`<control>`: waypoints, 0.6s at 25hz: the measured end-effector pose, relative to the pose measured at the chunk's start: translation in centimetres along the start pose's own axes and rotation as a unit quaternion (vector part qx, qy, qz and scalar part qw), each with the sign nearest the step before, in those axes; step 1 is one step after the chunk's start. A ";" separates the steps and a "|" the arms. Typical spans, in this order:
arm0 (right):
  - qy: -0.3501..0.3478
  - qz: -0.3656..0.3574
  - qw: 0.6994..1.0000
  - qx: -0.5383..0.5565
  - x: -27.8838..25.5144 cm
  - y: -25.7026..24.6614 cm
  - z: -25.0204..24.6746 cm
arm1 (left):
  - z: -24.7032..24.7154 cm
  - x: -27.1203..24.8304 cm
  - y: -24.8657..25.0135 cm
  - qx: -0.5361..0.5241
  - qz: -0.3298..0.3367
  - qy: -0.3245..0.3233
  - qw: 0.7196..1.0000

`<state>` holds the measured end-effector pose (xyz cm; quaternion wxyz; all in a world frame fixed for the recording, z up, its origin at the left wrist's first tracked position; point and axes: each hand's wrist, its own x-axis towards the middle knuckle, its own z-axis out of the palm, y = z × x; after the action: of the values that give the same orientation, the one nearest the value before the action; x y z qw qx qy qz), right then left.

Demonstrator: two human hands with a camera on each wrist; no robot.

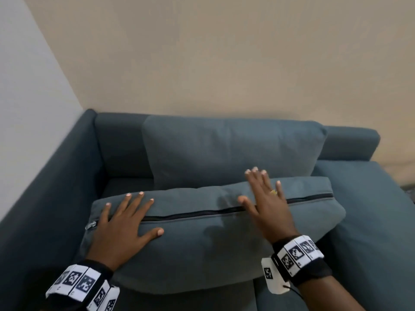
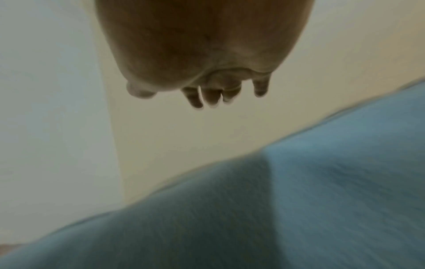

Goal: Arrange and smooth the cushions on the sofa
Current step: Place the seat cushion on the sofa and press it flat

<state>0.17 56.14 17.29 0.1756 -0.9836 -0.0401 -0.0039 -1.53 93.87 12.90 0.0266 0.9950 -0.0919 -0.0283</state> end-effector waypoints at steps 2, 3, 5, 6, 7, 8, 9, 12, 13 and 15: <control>0.015 0.005 1.000 0.009 1.1 -2.9 -0.5 | -0.9 0.6 -2.5 0.013 -0.032 0.008 0.999; -0.048 -0.025 0.998 -0.040 1.0 -4.4 0.8 | -1.3 0.7 -3.9 0.008 -0.051 0.009 0.999; -0.129 -0.069 0.983 -0.112 1.8 -5.2 4.1 | -1.0 1.1 -6.8 -0.065 -0.098 0.004 0.993; -0.118 -0.049 0.988 -0.081 2.7 -6.1 3.9 | -0.2 0.9 -8.2 -0.135 -0.121 -0.010 0.983; -0.061 -0.029 0.997 -0.035 4.0 -7.0 3.0 | 0.6 0.7 -9.3 -0.218 -0.135 -0.031 0.966; 0.004 -0.007 1.000 0.022 4.8 -8.2 2.0 | 1.4 0.2 -10.0 -0.299 -0.138 -0.046 0.943; 0.016 0.009 0.999 0.037 5.3 -9.5 1.5 | 1.9 -0.2 -10.3 -0.353 -0.131 -0.045 0.925; -0.109 -0.106 0.985 -0.082 5.3 -12.7 6.3 | 2.1 -0.6 -9.8 -0.408 -0.108 -0.033 0.906; -0.147 -0.110 0.979 -0.090 5.3 -13.6 6.9 | 2.0 -0.7 -9.8 -0.415 -0.104 -0.027 0.904; -0.059 -0.050 0.997 0.026 6.5 -15.5 5.8 | 2.0 -0.7 -9.9 -0.432 -0.097 -0.013 0.897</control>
<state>5.40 73.17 17.32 0.1982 -0.9740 -0.0998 0.0466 -0.56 103.61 10.35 0.4492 0.8894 0.0262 -0.0805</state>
